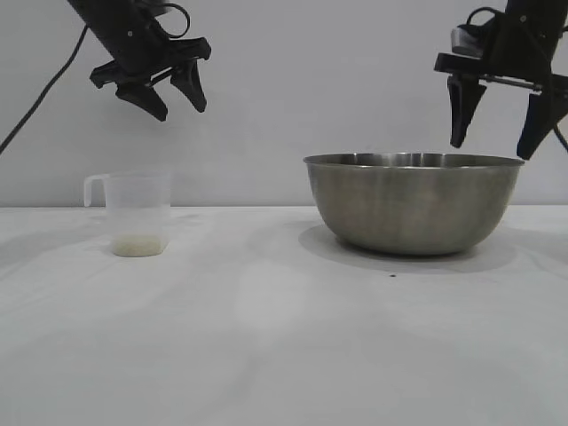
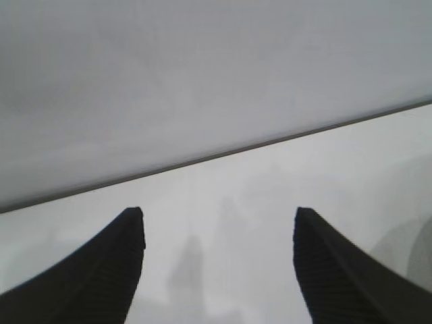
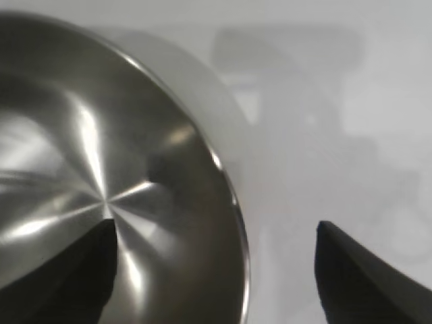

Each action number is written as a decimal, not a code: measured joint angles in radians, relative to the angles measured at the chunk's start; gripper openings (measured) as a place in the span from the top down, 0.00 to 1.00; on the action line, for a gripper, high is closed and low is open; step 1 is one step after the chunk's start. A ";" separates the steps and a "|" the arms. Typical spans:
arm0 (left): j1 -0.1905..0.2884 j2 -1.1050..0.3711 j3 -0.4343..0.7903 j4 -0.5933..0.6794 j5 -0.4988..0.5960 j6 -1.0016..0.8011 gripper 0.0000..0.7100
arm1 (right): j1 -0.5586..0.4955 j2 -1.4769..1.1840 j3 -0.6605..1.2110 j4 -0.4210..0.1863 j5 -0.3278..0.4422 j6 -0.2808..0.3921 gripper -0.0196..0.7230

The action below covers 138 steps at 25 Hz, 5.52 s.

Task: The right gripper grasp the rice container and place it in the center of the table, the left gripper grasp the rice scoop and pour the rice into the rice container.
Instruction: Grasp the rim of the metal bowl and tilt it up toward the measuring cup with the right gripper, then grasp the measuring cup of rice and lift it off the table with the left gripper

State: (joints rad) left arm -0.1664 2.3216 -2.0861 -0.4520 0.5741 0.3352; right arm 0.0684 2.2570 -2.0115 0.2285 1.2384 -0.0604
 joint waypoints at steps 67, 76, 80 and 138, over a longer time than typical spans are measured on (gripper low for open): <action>0.000 0.000 0.000 -0.010 -0.006 0.000 0.36 | 0.088 0.019 0.020 0.036 -0.010 -0.062 0.26; 0.000 0.000 0.000 -0.028 -0.006 0.000 0.36 | 0.071 -0.161 -0.013 -0.034 0.001 -0.087 0.26; 0.000 0.000 0.000 -0.028 -0.006 0.000 0.36 | 0.071 -0.274 -0.011 -0.042 0.005 -0.115 0.26; 0.000 0.000 0.000 -0.030 -0.006 0.002 0.36 | 0.071 -2.244 1.495 -0.096 -0.132 -0.141 0.26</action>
State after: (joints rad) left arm -0.1664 2.3216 -2.0861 -0.4818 0.5677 0.3375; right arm 0.1397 0.0129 -0.5169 0.1325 1.1066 -0.2016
